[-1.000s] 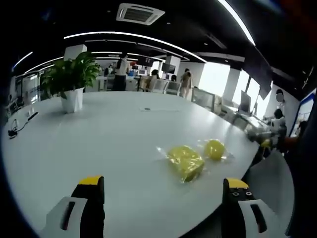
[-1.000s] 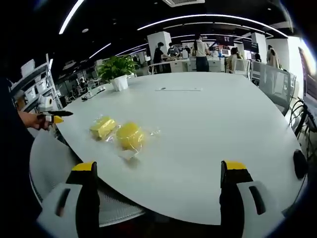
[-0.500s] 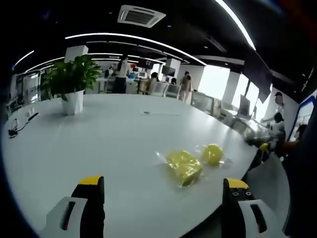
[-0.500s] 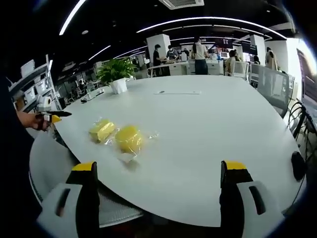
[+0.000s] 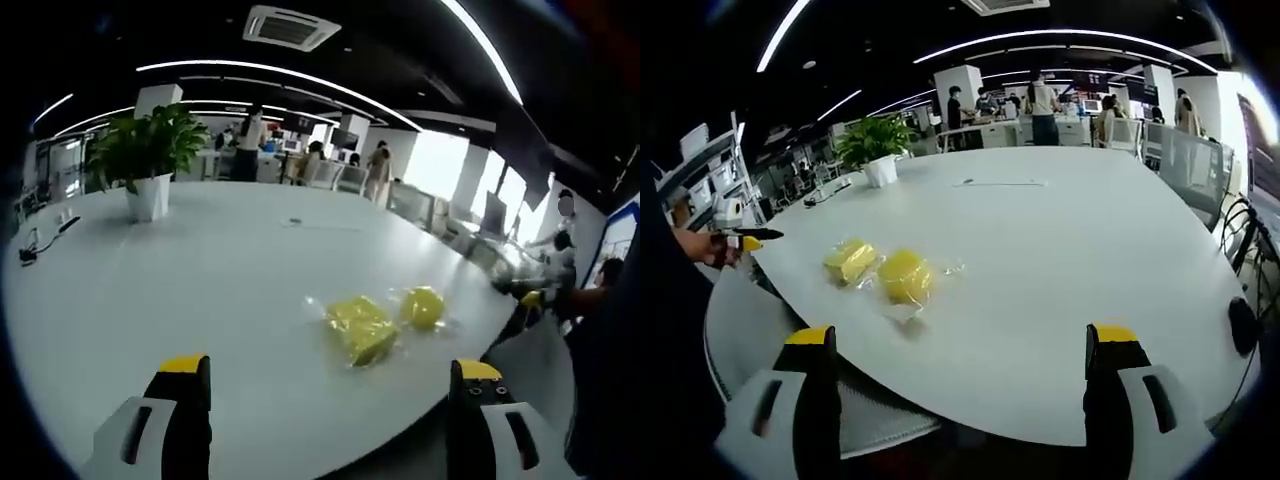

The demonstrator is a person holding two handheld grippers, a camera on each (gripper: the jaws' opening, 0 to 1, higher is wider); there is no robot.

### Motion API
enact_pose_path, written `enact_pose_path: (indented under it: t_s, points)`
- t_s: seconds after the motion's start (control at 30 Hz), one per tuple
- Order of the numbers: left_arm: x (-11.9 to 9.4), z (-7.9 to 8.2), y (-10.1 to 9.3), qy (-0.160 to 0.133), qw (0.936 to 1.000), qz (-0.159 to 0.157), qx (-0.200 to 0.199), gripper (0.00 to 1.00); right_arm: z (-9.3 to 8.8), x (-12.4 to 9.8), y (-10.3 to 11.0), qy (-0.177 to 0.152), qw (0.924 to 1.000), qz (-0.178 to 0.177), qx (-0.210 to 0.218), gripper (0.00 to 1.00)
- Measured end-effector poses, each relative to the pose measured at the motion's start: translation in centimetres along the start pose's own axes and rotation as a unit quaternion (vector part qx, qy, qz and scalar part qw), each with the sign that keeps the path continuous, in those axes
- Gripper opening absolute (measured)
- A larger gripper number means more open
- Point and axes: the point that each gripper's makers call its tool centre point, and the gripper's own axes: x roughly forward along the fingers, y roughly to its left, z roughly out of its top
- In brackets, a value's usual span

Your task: Compare the silicone blocks by pressing each to a similar depth, holding the contact briefly, and releasing to observe deformation and rebound differences across the visible hardness samples.

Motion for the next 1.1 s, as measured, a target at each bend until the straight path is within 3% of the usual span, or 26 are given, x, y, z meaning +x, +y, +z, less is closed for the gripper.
enact_pose_path:
  t_s: [0.1, 0.17, 0.3, 0.5, 0.7, 0.83, 1.1]
  points:
    - [-0.4, 1.2, 0.0, -0.006, 1.0000, -0.007, 0.002, 1.00, 1.1, 0.0, 0.0, -0.004, 1.0000, -0.001, -0.008, 0.96]
    - [-0.2, 1.8, 0.8, 0.003, 0.9997, -0.008, 0.024, 1.00, 1.4, 0.1, -0.2, -0.010, 0.9999, 0.002, -0.010, 0.96]
    - [0.5, 2.9, 1.7, -0.023, 0.9996, -0.005, 0.014, 1.00, 0.6, 0.0, -0.7, -0.007, 0.9999, -0.004, -0.014, 0.96]
    - [1.0, 3.5, 0.1, -0.048, 0.9988, -0.007, 0.000, 1.00, 0.2, -0.1, 0.0, -0.005, 0.9998, 0.006, -0.019, 0.96]
    - [1.7, 2.1, -0.2, -0.028, 0.9993, -0.018, -0.017, 1.00, -0.5, 0.0, -0.2, -0.005, 0.9998, 0.008, -0.017, 0.96]
    - [2.2, 2.3, 0.0, -0.022, 0.9990, -0.026, -0.029, 1.00, -0.6, -0.2, -0.1, -0.010, 0.9999, 0.004, -0.009, 0.96]
    - [2.6, 1.3, 0.6, -0.005, 0.9984, -0.028, -0.049, 1.00, -0.9, 0.1, 0.0, -0.016, 0.9992, 0.007, -0.037, 0.96]
